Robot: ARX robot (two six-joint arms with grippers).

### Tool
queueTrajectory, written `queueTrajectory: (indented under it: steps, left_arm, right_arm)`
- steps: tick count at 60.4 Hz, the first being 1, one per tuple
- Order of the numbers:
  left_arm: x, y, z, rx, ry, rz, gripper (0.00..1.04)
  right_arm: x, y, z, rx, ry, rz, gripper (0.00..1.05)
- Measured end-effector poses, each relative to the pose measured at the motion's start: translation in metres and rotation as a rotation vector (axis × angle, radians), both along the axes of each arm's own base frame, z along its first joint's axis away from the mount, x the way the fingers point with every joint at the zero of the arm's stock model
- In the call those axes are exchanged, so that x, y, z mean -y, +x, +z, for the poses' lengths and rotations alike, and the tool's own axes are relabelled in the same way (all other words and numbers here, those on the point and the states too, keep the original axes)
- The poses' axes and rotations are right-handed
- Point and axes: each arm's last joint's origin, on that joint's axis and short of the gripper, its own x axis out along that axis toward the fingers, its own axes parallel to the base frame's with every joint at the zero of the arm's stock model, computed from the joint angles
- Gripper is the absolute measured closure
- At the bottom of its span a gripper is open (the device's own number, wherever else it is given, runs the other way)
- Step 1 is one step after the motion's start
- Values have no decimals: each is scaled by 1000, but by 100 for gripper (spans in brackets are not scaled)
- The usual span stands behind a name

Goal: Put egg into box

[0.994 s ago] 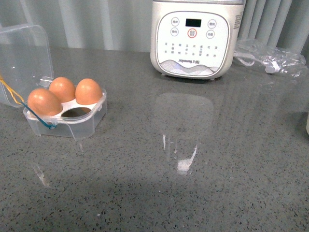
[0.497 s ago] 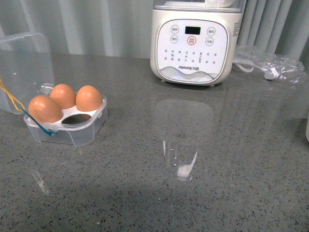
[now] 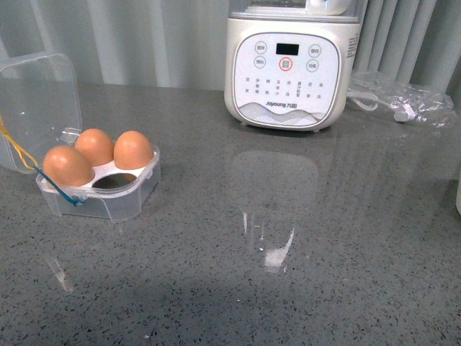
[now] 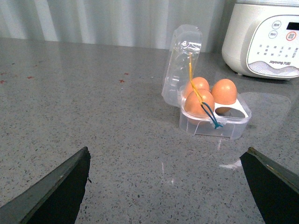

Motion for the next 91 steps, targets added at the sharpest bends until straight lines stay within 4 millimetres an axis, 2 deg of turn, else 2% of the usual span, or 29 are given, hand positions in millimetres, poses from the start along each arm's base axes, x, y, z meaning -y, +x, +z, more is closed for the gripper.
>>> queueTrajectory:
  steps: [10, 20, 43, 57, 75, 91]
  left_arm:
    - [0, 0, 0, 0, 0, 0, 7]
    - [0, 0, 0, 0, 0, 0, 7]
    - [0, 0, 0, 0, 0, 0, 7]
    - [0, 0, 0, 0, 0, 0, 7]
    - [0, 0, 0, 0, 0, 0, 7]
    - [0, 0, 0, 0, 0, 0, 7]
  right_arm:
    - [-6, 27, 8, -55, 29, 27, 7]
    - [-12, 37, 9, -131, 18, 38, 7]
    - [-6, 39, -9, -272, -98, 17, 7]
    - [-1, 39, -29, -330, -104, 30, 7]
    - [-4, 37, -38, -350, -116, 45, 7]
    - [-4, 33, -41, -356, -134, 45, 46]
